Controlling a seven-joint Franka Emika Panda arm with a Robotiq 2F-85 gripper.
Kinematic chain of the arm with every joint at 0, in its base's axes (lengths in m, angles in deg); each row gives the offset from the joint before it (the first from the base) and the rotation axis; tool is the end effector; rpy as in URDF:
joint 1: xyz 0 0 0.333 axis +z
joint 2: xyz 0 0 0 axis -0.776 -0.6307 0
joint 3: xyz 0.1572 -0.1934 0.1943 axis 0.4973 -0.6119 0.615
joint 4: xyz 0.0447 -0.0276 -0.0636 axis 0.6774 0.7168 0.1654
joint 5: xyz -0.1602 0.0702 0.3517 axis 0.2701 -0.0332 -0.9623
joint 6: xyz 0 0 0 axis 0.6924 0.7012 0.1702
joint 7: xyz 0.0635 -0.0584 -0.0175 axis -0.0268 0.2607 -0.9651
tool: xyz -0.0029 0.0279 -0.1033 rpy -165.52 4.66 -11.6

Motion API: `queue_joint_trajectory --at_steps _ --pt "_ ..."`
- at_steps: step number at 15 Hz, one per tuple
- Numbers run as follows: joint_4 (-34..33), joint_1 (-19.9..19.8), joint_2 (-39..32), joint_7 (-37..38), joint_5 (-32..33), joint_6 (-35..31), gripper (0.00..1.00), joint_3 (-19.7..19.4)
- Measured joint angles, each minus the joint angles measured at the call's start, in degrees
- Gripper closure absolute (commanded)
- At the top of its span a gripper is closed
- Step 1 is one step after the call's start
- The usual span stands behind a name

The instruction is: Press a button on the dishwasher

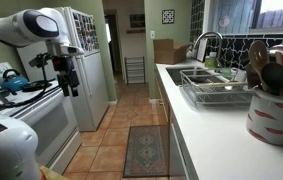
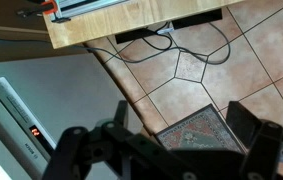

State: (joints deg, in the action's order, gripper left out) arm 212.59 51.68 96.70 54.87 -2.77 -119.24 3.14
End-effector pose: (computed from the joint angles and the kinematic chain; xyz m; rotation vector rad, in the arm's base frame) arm 0.2903 0.0906 0.4765 2.9152 -0.3282 -0.1667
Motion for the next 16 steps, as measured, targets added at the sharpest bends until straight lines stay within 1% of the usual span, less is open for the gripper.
queue_joint_trajectory --at_steps 14,16 --pt "-0.01 -0.05 -0.05 0.03 0.12 -0.01 0.00 -0.10" --pt "0.24 -1.32 -0.40 2.12 1.07 -0.39 0.00 -0.37"
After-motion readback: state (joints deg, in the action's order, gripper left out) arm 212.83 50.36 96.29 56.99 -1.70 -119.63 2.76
